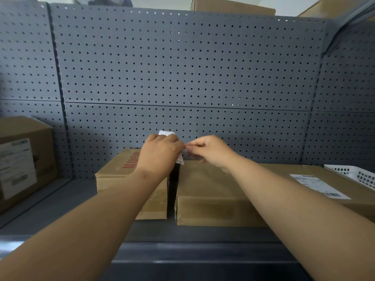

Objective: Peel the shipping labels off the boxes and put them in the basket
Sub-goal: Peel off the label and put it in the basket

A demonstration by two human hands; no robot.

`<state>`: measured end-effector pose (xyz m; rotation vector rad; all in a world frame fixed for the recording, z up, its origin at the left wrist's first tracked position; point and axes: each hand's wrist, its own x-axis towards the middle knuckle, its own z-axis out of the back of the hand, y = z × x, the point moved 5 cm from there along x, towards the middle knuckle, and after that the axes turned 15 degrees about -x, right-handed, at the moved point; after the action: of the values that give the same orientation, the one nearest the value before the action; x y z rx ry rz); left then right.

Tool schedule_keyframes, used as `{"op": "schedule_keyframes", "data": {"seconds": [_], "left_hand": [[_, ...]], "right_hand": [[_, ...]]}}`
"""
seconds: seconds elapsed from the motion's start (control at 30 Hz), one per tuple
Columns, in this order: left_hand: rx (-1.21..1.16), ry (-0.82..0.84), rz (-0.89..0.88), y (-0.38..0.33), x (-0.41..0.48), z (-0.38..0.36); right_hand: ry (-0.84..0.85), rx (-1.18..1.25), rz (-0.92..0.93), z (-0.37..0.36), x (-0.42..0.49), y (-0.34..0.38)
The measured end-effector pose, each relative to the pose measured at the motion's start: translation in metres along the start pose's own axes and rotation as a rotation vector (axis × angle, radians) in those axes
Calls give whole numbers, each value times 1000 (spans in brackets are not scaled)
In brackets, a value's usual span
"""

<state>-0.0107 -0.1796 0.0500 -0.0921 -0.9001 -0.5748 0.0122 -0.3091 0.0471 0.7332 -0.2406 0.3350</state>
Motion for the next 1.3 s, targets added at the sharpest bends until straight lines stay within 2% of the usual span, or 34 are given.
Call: {"op": "schedule_keyframes", "data": {"seconds": [0.07, 0.1, 0.2, 0.27, 0.33, 0.4, 0.5, 0.57, 0.63, 0.73, 0.9, 1.07, 1.1, 1.23, 1.3], "left_hand": [[10, -9, 29, 9, 2, -4], [1, -19, 41, 15, 2, -5], [-25, -48, 76, 27, 2, -11], [-53, -55, 87, 31, 4, -17], [-81, -68, 82, 33, 7, -22], [-101, -84, 78, 36, 8, -25], [-132, -101, 83, 42, 8, -25], [-155, -107, 81, 46, 7, -26], [-165, -116, 85, 49, 6, -28], [-181, -122, 87, 50, 5, -32], [-187, -122, 73, 52, 6, -37], [-192, -131, 76, 52, 2, -37], [-195, -127, 71, 51, 2, -37], [-187, -101, 35, 48, 5, -41], [-170, -89, 28, 47, 7, -44]], "right_hand": [[-25, 68, -88, -1, 6, -17], [-45, -6, -136, -1, 11, -29], [61, -602, -268, -10, 22, -62], [144, -791, -354, -23, 24, -75], [160, -799, -337, -36, 31, -74], [192, -719, -231, -52, 34, -57], [363, -612, -48, -66, 28, -33], [449, -627, -72, -58, 32, -40], [424, -715, -180, -45, 45, -57], [287, -815, -280, -46, 64, -67], [344, -744, -140, -83, 77, -42], [196, -786, -352, -55, 83, -80], [200, -788, -332, -58, 81, -78], [333, -710, -60, -78, 63, -45], [342, -787, -75, -64, 61, -50]]}}
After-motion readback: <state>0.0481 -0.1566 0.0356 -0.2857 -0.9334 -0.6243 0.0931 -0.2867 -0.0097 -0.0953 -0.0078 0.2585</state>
